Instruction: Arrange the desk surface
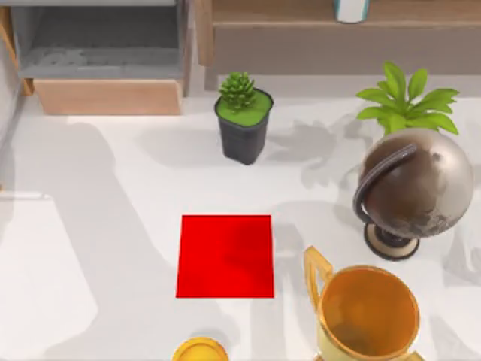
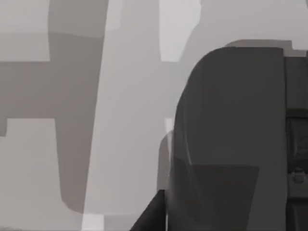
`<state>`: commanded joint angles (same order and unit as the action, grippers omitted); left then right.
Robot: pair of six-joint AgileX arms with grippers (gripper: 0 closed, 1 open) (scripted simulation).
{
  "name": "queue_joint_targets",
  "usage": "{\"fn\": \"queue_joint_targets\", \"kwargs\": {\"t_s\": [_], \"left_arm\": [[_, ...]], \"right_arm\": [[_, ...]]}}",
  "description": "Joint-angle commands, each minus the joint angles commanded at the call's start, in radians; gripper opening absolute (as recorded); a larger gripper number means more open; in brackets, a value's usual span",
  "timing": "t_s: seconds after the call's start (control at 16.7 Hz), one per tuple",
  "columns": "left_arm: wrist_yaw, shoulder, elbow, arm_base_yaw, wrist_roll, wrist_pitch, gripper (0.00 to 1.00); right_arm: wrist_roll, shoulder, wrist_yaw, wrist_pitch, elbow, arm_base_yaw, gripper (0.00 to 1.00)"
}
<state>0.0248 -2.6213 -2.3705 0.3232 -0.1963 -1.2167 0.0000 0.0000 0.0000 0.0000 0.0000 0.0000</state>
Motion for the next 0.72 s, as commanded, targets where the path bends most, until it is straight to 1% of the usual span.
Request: {"fn": "queue_joint_targets", "kwargs": {"t_s": [0.36, 0.6, 0.72], "left_arm": [[-0.001, 0.012, -0.002, 0.004, 0.004, -0.003, 0.0], [-0.011, 0.113, 0.023, 0.008, 0.071, -0.02, 0.0], [-0.019, 0.192, 0.048, -0.008, 0.124, -0.018, 0.0]], "right_arm": [[0.0, 0.0, 0.0, 0.0, 0.0, 0.0, 1.0], [0.0, 0.0, 0.0, 0.0, 0.0, 0.0, 1.0], [0.0, 0.0, 0.0, 0.0, 0.0, 0.0, 1.0]]}}
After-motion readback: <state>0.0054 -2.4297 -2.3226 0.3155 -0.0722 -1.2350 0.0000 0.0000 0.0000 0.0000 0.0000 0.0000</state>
